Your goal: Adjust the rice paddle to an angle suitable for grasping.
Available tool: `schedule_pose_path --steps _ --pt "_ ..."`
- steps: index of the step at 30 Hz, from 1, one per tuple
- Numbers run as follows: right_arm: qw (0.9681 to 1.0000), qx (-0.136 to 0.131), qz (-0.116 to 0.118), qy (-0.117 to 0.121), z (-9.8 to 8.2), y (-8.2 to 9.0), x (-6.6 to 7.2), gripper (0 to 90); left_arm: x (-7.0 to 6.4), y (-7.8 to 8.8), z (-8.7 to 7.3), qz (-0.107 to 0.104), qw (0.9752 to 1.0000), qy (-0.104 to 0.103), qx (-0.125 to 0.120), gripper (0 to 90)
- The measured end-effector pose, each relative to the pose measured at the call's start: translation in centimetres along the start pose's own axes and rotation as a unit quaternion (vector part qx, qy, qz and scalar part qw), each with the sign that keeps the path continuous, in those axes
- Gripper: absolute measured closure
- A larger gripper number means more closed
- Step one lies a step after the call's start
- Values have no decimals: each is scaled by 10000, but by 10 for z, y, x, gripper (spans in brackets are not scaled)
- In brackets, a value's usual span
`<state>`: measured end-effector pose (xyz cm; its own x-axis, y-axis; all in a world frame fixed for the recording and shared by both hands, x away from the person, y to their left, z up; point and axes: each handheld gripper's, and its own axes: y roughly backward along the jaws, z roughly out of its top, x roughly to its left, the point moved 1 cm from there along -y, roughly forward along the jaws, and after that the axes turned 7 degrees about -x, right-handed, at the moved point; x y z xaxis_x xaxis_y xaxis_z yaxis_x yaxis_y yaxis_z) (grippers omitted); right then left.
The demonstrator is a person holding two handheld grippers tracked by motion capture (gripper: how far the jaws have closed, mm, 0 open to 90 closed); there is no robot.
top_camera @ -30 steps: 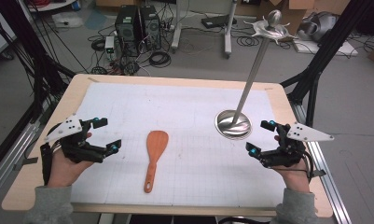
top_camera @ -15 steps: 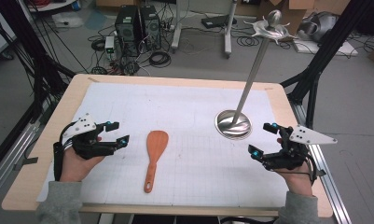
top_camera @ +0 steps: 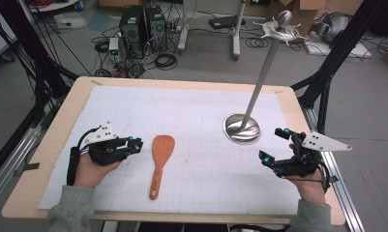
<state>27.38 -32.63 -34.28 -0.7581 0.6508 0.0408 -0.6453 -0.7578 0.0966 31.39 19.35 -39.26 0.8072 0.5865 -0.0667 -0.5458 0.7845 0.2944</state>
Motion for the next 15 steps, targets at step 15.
schedule_pose_path --steps 15 --pt "10000 38 65 60 -1 -2 3 2 -10 -27 -9 -290 9990 -112 317 896"
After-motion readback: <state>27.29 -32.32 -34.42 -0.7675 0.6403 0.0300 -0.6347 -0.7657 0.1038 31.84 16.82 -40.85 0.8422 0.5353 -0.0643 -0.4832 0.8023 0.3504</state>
